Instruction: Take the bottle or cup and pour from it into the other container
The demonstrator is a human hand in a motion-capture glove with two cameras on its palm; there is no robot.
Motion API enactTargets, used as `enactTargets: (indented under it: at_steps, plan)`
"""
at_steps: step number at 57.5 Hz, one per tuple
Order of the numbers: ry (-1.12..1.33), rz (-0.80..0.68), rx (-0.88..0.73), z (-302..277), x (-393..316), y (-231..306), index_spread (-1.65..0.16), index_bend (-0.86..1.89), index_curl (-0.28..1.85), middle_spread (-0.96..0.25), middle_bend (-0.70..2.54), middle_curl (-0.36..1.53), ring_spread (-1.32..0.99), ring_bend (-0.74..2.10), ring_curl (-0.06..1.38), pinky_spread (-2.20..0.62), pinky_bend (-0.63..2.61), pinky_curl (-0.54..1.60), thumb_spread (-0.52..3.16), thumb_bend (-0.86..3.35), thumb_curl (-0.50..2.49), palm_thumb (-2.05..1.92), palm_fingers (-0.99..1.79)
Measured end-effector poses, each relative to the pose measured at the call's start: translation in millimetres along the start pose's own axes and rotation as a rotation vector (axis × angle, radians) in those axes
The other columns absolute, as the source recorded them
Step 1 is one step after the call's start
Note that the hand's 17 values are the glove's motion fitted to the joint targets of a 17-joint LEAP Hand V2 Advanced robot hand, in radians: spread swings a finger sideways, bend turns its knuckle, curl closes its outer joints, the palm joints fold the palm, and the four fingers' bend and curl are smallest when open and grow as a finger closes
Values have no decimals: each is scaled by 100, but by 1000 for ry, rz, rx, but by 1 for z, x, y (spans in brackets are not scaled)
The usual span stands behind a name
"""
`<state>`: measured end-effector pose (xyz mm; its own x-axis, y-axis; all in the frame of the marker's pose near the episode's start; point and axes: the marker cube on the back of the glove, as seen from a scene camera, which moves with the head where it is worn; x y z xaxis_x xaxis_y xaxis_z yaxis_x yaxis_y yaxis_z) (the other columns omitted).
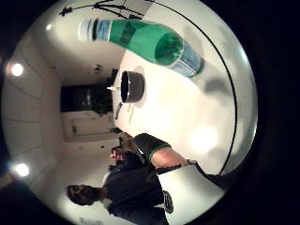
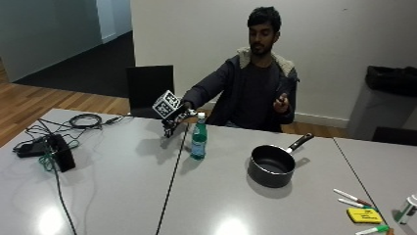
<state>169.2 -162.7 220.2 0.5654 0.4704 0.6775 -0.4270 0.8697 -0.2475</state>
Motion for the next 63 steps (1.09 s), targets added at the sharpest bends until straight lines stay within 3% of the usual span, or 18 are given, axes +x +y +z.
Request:
enactTargets:
  at_steps: [17, 29, 43, 57, 63]
  plan:
    - [-439, -128, 81, 50, -5, -73, -25, 13, 18, 16, 29, 33, 24, 21, 22, 38, 71, 36, 74, -3, 37, 45, 12]
    - [-588, -217, 110, 73, -12, -90, -27, 14, 21, 4, 35, 35, 19, 33, 26, 37, 58, 32, 71, -3, 39, 54, 40]
    - [-599, -243, 96, 82, -18, -91, -31, 15, 26, -22, 42, 37, -7, 57, 34, 20, 35, 28, 66, 1, 43, 81, 107]
    - [-608, -241, 167, 77, -29, -81, -31, 14, 30, -26, 43, 40, -18, 58, 38, 8, 28, 31, 64, -3, 45, 93, 118]
    - [-621, -315, 208, 57, -52, -73, -30, 14, 30, -26, 43, 41, -17, 58, 38, 6, 28, 32, 63, -3, 46, 93, 119]
